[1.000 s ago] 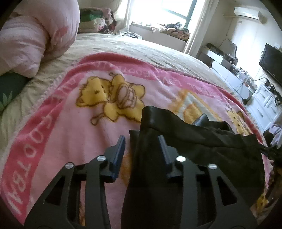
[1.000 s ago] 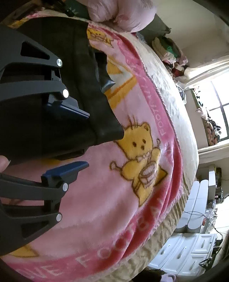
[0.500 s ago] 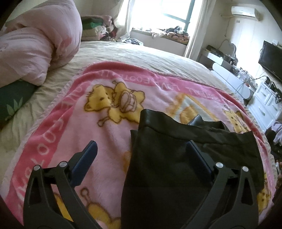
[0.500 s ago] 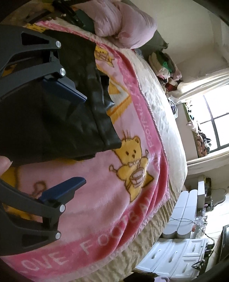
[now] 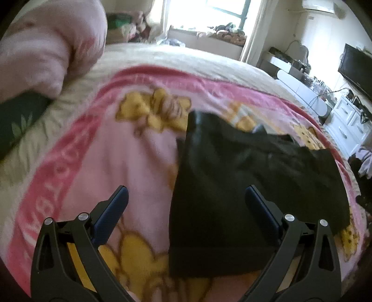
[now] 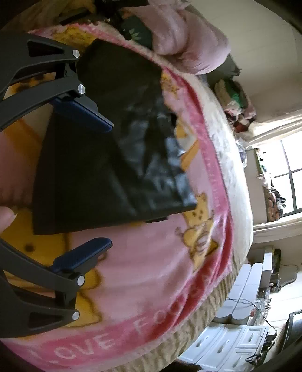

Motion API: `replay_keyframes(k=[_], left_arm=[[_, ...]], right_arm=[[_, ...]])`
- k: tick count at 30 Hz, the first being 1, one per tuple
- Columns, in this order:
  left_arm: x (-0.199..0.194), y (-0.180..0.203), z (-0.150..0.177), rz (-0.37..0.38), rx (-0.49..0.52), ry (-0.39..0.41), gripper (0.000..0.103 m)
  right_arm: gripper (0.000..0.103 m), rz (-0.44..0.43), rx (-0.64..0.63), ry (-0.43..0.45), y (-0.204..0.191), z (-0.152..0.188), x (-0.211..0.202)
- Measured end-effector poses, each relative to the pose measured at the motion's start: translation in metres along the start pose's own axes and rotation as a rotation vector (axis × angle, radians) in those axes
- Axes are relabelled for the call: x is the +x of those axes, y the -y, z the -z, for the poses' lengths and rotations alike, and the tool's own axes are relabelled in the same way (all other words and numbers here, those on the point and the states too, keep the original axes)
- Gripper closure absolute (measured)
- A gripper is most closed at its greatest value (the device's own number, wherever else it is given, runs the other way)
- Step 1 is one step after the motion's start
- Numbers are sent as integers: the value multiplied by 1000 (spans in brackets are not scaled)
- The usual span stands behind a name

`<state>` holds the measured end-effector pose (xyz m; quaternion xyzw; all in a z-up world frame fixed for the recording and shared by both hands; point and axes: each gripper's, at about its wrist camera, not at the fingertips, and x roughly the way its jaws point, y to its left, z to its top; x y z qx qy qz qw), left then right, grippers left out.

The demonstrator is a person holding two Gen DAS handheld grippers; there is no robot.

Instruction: Fold large clothes

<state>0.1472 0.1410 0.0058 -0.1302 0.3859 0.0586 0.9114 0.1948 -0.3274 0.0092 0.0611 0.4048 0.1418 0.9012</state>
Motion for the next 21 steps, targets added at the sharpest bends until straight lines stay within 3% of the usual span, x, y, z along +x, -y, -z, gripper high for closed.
replay_keyframes(k=[11,12,13,14,16,18,21], left_arm=[[23,-13,33,93,-89,-118,9],[24,-14,34,101,-100,-120,9],[25,-15,35,111,-118,-126,11],[27,-17,36,126,-137,-135,25],[31,-15,39,193,-163,-163,50],[28,-6,41,156,-122,-159,56],[20,3,44,142,-86,-159,66]], right_arm=[[12,-3,87,-20,17,24,9],[16,-12,96,-19,20,24,10],[27,-19,108,-23,22,26,13],[34,-25,123,-32,25,27,16],[61,-48,154,-38,31,30,20],[88,-58,172,-18,33,35,17],[94,-98,208,10,39,38,5]])
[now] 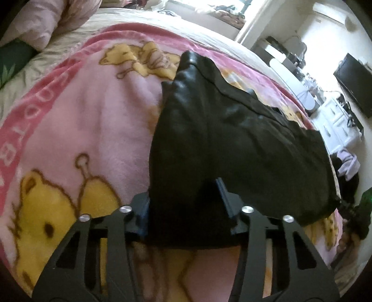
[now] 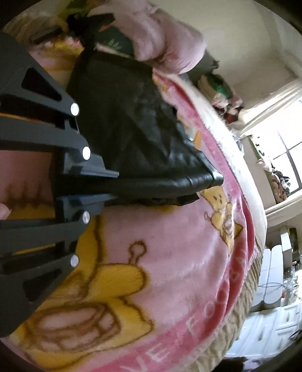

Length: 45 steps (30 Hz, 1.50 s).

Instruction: Fold large clothes

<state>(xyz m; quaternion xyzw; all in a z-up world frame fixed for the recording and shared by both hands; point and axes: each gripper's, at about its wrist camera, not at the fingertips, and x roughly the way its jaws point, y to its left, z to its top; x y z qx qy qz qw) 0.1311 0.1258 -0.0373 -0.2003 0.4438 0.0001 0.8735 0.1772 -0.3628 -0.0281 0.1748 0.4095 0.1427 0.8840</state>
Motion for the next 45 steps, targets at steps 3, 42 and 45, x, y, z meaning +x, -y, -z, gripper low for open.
replay_keyframes(k=[3,42,45], left_arm=[[-7,5,8,3,12,-2,67],[-33,-30,-10,51,-119,68,14],[-21,-27,-16,87,-126,45,14]], right_arm=[[94,31,-7,13,-1,5,-10],[61,56,-493,-15,-224,52,36],[71,132,-446,-41,-223,52,54]])
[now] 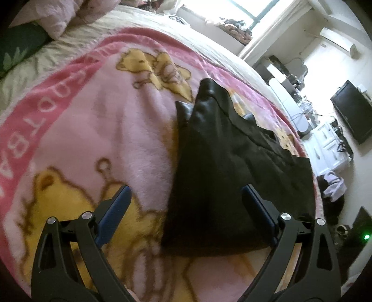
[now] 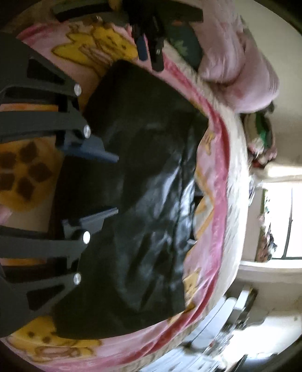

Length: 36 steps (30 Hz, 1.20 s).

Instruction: Fold large clothes

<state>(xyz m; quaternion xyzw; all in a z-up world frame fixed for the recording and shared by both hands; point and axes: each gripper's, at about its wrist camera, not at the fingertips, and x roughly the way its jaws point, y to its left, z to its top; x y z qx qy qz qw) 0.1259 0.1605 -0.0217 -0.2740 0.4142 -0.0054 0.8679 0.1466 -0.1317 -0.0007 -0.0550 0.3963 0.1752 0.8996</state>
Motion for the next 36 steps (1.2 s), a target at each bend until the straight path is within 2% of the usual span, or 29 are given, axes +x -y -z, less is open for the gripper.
replay_keyframes(k=[4,8,10,12,13,15,17,19,21,25,28,32,36], left_arm=[[23,4,-6,8,12,-44,14],[52,4,-5,37,7,-107,15],[61,7,-3,50,10,-116,38],[62,10,-3,51,15,-113,46],[60,13,-4,48,24,-108,51],[53,16,-6,54,35,-94,57],[46,18,-8,62,46,-78,63],[38,22,-10,73,63,-60,65],[33,24,-11,82,70,-49,66],[31,28,-12,89,81,-40,66],[33,25,-12,94,79,-39,66],[34,26,-13,108,76,-32,66],[34,25,-18,111,79,-24,66]], right_arm=[[74,-3,66,-107,11,15,30],[73,-26,78,-124,15,21,39],[73,-43,76,-132,17,21,41],[74,-52,69,-155,17,15,40],[77,-59,72,-162,18,11,36],[81,-121,103,-131,25,-7,31],[81,-119,122,-87,30,-25,29],[81,-85,110,-64,33,-47,37],[81,-51,115,-76,36,-64,51],[81,-27,140,-43,41,-100,72],[81,14,147,-72,43,-114,97],[81,11,164,-201,51,-106,140],[81,6,178,-204,54,-99,150]])
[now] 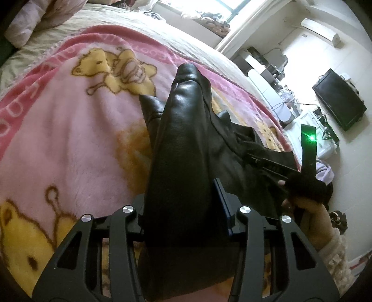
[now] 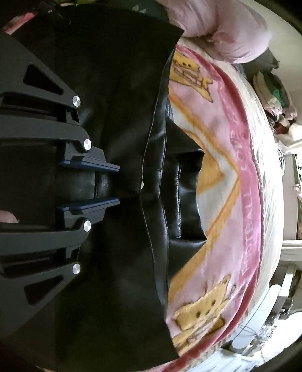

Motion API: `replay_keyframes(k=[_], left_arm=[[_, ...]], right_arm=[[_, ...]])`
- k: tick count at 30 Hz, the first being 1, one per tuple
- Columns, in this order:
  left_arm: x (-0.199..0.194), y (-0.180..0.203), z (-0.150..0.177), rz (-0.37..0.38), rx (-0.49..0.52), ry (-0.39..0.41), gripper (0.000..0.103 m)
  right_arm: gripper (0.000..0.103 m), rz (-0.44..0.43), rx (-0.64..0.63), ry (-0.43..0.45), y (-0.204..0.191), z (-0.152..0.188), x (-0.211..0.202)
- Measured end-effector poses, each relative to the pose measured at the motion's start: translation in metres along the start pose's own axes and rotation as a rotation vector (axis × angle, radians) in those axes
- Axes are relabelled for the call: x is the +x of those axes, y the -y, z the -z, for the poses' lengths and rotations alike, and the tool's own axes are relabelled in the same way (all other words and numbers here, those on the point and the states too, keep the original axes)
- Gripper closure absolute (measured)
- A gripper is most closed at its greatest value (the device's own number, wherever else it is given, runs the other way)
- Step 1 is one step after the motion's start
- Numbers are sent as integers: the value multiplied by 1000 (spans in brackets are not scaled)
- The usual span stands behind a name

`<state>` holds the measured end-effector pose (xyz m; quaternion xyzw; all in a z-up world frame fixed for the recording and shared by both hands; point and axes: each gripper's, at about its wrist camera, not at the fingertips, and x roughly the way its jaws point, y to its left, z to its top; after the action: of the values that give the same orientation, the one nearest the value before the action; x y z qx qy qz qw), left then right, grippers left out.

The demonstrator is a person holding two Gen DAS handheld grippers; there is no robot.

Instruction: Fold large clothes

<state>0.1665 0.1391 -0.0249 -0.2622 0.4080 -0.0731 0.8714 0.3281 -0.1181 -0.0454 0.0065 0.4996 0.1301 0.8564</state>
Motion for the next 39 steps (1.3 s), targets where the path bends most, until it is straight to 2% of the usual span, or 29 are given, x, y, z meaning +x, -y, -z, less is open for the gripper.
replay_keyframes(k=[2,5,8,11,13,15,18,20,21,23,24,27,32,36,39], left_arm=[[0,0,0,2,-1,4,66],[-7,4,2,14,5,21,69],[-11,9,-1,21,18,33,70],[-15,16,-4,22,39,41,71],[-16,19,-5,18,44,41,71],[-15,20,-6,14,41,36,72],[-15,27,-4,-9,59,32,73],[-19,31,-6,-10,64,31,74],[-20,32,-7,-8,67,30,74],[-23,40,-9,-18,91,32,74],[-24,44,-9,-23,101,34,74],[-26,54,-11,-33,124,37,74],[-27,65,-12,-46,146,32,75],[-29,72,-13,-48,165,25,75],[-30,75,-14,-45,173,18,75]], right_arm=[[81,-8,-13,-2,-1,0,-3],[80,-100,4,42,4,4,-37],[80,-137,-75,145,-4,32,-90],[80,-127,-117,159,-6,65,-113],[80,-117,-111,106,-3,79,-106],[79,-83,-104,28,0,94,-80],[79,-125,-61,33,10,106,-65],[74,-154,-37,50,13,106,-82],[68,-170,-55,94,11,109,-94],[49,-173,-144,202,-3,123,-124],[35,-179,-192,244,-12,132,-136],[17,-179,-334,340,-43,158,-162],[9,-101,-496,435,-87,184,-168],[8,-88,-573,454,-112,195,-154],[8,-8,-591,468,-125,193,-135]])
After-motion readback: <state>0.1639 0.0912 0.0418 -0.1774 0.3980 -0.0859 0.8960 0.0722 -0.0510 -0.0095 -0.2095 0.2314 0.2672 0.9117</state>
